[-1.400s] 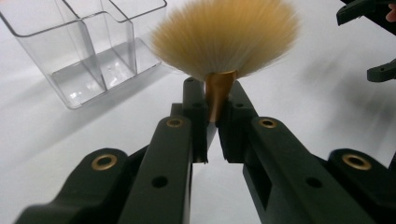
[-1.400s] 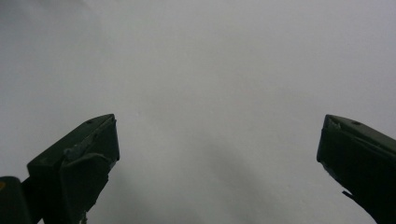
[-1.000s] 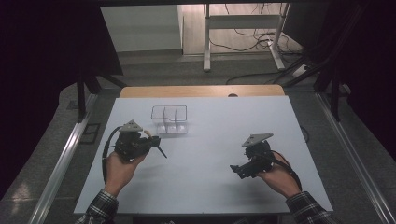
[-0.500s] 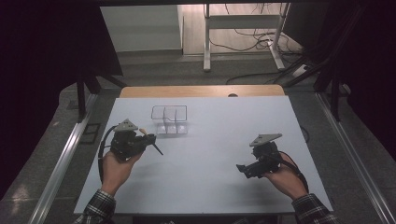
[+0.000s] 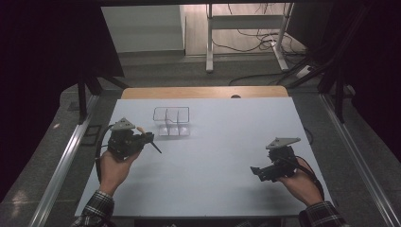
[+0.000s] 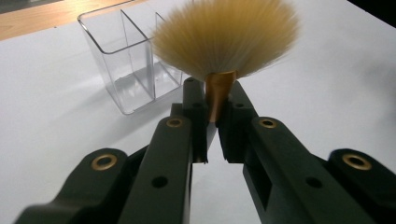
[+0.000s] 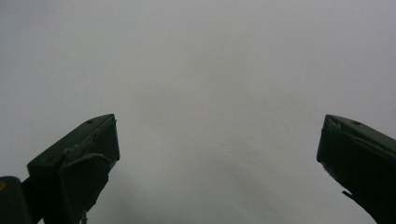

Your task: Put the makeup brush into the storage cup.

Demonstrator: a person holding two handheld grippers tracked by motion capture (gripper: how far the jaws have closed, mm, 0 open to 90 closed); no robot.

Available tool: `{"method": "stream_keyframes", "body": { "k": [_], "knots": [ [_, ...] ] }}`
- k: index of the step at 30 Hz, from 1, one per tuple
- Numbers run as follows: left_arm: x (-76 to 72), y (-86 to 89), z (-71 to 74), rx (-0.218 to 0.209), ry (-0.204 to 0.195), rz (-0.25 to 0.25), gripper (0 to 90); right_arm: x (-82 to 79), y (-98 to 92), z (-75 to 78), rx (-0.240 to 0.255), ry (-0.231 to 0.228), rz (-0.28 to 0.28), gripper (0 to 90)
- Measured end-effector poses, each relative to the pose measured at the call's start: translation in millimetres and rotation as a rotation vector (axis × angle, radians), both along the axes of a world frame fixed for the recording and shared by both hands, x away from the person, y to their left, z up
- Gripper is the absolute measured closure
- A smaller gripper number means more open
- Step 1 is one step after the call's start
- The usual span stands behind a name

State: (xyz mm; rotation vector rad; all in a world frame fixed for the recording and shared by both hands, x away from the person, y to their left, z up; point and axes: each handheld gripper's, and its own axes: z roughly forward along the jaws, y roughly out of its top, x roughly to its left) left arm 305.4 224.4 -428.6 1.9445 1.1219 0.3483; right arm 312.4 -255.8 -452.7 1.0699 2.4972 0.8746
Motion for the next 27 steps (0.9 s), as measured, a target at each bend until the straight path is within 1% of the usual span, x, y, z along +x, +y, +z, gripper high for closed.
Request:
{"method": "stream_keyframes", "body": {
  "k": [3,4,7,8,12,17,23,27],
  "knots": [
    [1.6,2.0,0.6,0.002,-0.002,0.004,82.9,-1.4,-4.4,1.2,0.006,-0.010,-0.010,0.0],
    [2.1,2.6,0.9,0.003,-0.003,0.006,82.9,-3.1,-8.5,1.4,0.012,-0.006,-0.019,0.0],
    [3.5,4.6,1.9,0.003,-0.005,0.008,82.9,-4.9,-11.9,0.4,0.008,-0.002,-0.027,0.0],
    [3.9,6.1,2.7,-0.001,-0.005,0.009,83.0,-6.8,-15.3,-0.6,0.005,0.006,-0.030,0.0],
    [4.8,8.8,4.3,-0.008,-0.008,0.014,82.9,-9.9,-21.7,-2.2,0.004,0.013,-0.044,0.0],
    [7.1,13.2,7.3,-0.020,-0.011,0.018,82.9,-12.7,-26.4,-2.1,0.007,0.011,-0.053,0.0],
    [11.7,18.6,12.8,-0.025,-0.023,0.029,83.0,-15.6,-33.5,-2.8,0.009,0.016,-0.070,0.0],
    [16.4,21.6,18.6,-0.035,-0.038,0.038,83.0,-17.7,-37.9,-2.6,0.023,0.021,-0.079,0.0]
  ]
}}
